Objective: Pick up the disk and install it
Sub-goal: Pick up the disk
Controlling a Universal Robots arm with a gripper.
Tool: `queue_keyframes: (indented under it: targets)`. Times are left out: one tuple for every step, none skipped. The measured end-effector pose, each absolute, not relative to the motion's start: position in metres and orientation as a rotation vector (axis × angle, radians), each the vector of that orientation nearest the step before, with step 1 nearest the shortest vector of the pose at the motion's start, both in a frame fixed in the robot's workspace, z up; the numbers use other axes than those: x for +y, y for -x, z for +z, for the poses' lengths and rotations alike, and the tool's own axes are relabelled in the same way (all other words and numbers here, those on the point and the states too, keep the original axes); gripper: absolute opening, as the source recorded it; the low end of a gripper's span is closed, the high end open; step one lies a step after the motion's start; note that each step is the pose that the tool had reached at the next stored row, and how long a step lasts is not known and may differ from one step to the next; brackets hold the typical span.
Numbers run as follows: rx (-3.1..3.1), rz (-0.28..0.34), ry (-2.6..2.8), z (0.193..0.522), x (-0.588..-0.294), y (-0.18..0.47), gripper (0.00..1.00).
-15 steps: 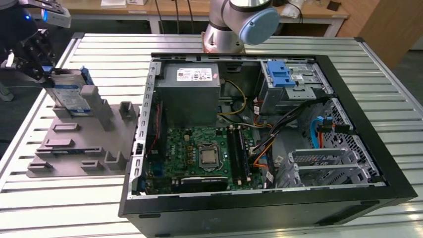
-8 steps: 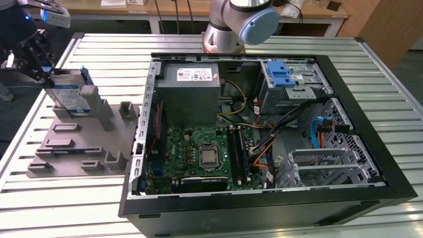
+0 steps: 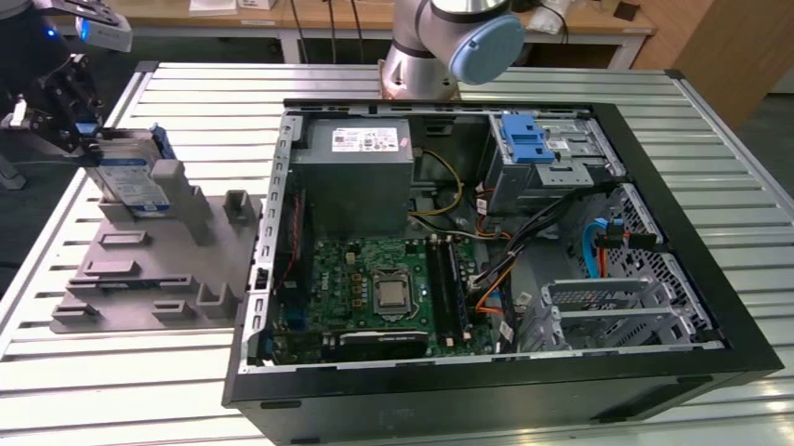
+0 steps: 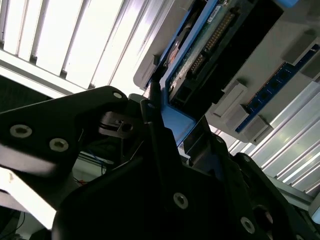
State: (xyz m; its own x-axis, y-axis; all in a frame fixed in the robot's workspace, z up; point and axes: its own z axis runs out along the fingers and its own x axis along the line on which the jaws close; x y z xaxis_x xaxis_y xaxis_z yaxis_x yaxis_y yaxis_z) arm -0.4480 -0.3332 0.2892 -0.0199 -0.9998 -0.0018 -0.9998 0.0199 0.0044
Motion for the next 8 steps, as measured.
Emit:
queue_keyframes:
  targets:
    - [-2.242, -0.007, -2.198, 0.2892, -0.3332, 0.4480, 0.44]
    - [-2.242, -0.007, -2.198, 0.2892, -0.3332, 0.4480, 0.44]
    - [-2.242, -0.007, -2.198, 0.2892, -0.3332, 0.4480, 0.44]
    - [-2.241, -0.007, -2.199, 0.2892, -0.3332, 0.4480, 0.43]
    - [-2.241, -0.007, -2.199, 0.2892, -0.3332, 0.4480, 0.43]
    - [-2.241, -0.007, -2.199, 0.2892, -0.3332, 0.4480, 0.43]
    - [-2.241, -0.007, -2.199, 0.2892, -0.3332, 0.4480, 0.36]
    - [-2.241, -0.007, -2.199, 0.2892, -0.3332, 0.4480, 0.36]
